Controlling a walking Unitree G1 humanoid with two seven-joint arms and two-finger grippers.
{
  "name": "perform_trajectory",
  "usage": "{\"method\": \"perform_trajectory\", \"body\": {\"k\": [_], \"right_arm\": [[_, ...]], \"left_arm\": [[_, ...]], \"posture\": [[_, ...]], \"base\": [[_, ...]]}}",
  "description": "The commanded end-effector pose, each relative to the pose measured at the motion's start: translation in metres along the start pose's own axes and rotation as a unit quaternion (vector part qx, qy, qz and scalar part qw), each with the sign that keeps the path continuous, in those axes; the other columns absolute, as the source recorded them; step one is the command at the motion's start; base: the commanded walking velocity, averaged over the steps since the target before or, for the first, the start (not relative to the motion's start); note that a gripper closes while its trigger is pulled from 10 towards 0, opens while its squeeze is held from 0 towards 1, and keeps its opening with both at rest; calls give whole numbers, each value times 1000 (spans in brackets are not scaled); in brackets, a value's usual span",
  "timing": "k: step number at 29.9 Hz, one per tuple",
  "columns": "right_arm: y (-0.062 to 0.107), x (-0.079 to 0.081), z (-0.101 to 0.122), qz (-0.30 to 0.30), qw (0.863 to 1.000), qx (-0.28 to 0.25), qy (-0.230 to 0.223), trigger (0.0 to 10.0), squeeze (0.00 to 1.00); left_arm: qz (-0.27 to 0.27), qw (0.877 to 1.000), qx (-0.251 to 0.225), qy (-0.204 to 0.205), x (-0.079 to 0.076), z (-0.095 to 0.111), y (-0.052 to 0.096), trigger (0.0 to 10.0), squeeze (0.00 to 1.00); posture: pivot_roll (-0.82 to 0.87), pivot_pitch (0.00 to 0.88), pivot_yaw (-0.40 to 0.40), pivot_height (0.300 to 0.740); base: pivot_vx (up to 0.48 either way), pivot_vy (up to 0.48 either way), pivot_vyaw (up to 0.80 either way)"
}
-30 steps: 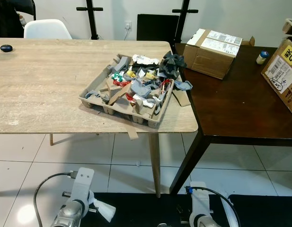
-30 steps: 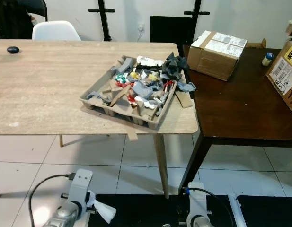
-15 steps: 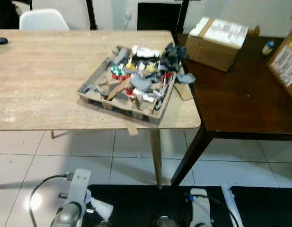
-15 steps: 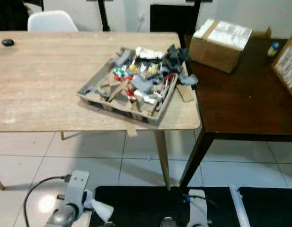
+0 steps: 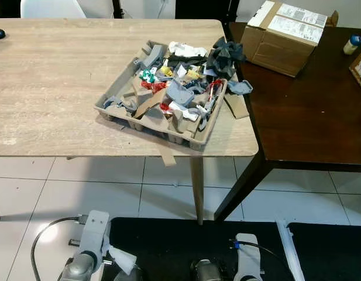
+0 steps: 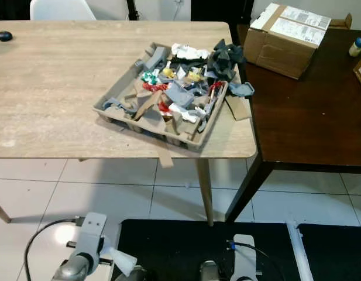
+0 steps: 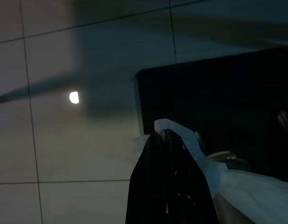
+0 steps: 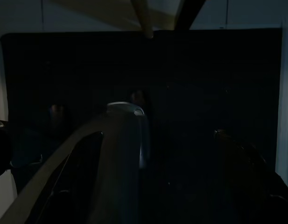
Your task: Picking trash to rubbish bin
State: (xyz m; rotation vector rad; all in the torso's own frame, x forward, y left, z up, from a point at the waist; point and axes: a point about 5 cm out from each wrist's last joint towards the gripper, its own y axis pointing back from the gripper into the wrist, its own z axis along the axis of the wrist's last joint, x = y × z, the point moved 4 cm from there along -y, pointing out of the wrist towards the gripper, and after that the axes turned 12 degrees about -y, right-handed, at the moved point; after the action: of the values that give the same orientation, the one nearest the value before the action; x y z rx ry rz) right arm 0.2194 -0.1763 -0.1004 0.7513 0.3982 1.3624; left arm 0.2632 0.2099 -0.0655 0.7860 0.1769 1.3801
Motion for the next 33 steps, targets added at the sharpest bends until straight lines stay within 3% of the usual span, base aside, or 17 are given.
{"method": "perform_trajectory", "body": {"k": [1, 8, 12, 18, 27, 33], "right_arm": [[2, -4, -4, -10, 1000, 3, 8, 10000, 0], [-7, -3, 28, -27, 998, -42, 37, 10000, 0], [-10, 2, 35, -19, 998, -47, 42, 10000, 0], [-12, 10, 39, -10, 998, -54, 44, 10000, 0], [-11, 13, 36, -9, 998, -54, 31, 10000, 0], [-11, 13, 36, -11, 998, -57, 23, 10000, 0]], "left_arm": [[8, 1000, 16, 5, -1, -10, 3, 10000, 0], [19, 1000, 14, 11, -3, 1, -3, 10000, 0], [14, 1000, 19, 14, -6, 2, -5, 10000, 0], [-8, 999, 36, 6, -12, -6, -3, 10000, 0], [31, 999, 26, 2, -4, -6, -1, 10000, 0], [75, 995, -13, 65, 8, 6, -2, 10000, 0]], "posture": [[85, 290, 22, 740], [84, 251, 12, 740], [84, 224, 3, 740], [86, 212, 4, 740], [101, 192, -9, 740], [100, 175, -17, 740]], "base": [[0, 0, 0], [0, 0, 0], [0, 0, 0], [0, 0, 0], [0, 0, 0], [0, 0, 0]]}}
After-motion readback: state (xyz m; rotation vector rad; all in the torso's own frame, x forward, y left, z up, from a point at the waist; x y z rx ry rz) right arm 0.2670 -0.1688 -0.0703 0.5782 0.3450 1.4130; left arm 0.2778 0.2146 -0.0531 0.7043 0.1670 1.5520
